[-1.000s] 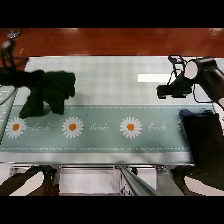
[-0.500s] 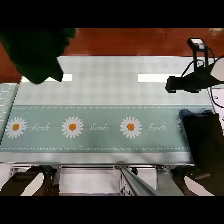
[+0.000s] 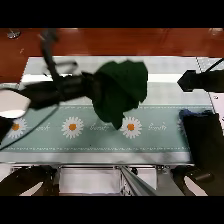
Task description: Fold the shirts.
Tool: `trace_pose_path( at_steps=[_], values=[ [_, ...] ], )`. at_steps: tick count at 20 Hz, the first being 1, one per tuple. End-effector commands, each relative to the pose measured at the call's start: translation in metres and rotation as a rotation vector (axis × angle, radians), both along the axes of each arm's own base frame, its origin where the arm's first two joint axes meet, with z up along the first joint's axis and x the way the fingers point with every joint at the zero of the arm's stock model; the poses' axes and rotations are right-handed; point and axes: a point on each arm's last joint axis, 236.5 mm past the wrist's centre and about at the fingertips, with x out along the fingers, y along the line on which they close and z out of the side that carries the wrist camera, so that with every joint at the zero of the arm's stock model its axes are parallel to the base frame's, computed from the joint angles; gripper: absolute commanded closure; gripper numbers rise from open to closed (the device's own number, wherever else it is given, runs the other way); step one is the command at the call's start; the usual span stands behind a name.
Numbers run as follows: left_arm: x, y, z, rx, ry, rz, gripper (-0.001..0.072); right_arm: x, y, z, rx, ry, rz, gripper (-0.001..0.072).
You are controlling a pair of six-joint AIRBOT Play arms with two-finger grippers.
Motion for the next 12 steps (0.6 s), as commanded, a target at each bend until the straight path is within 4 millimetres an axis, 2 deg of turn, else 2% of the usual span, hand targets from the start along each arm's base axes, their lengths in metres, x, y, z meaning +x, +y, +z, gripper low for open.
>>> trace_pose_path(
  at_steps=[1,3,4,5,6,7,9,10,12],
  values=[
    [-0.007,0.01,-0.122,0.087,0.187,0.097,0.0676,-0.003,0.001,-0.002,0.006,0.009,0.002,0.0094],
    [-0.009,0.033,-0.185,0.143,0.332,0.177,0.0676,-0.003,0.004,-0.014,0.009,0.039,0.005,0.0094],
    [-0.015,0.04,-0.207,0.172,0.397,0.187,0.0672,-0.002,0.006,-0.022,0.014,0.06,0.008,0.0094],
    [-0.022,0.043,-0.222,0.201,0.455,0.171,0.0551,-0.001,0.008,-0.031,0.018,0.08,0.01,0.0093],
    [-0.026,0.045,-0.229,0.223,0.498,0.148,0.0178,0.001,0.011,-0.04,0.025,0.097,0.013,0.0094],
    [-0.024,0.05,-0.225,0.241,0.507,0.117,0.0007,0.005,0.013,-0.047,0.027,0.106,0.014,0.0093],
    [-0.003,0.073,-0.196,0.244,0.517,0.1,0.0006,0.017,0.013,-0.052,0.005,0.093,0.033,0.0093],
    [0.014,0.094,-0.174,0.24,0.513,0.12,0.0007,0.024,-0.002,-0.05,-0.038,0.08,0.014,0.0093],
    [0.049,0.144,-0.132,0.224,0.481,0.207,0.0008,0.03,-0.051,-0.041,-0.08,0.065,-0.108,0.0093]
  ],
)
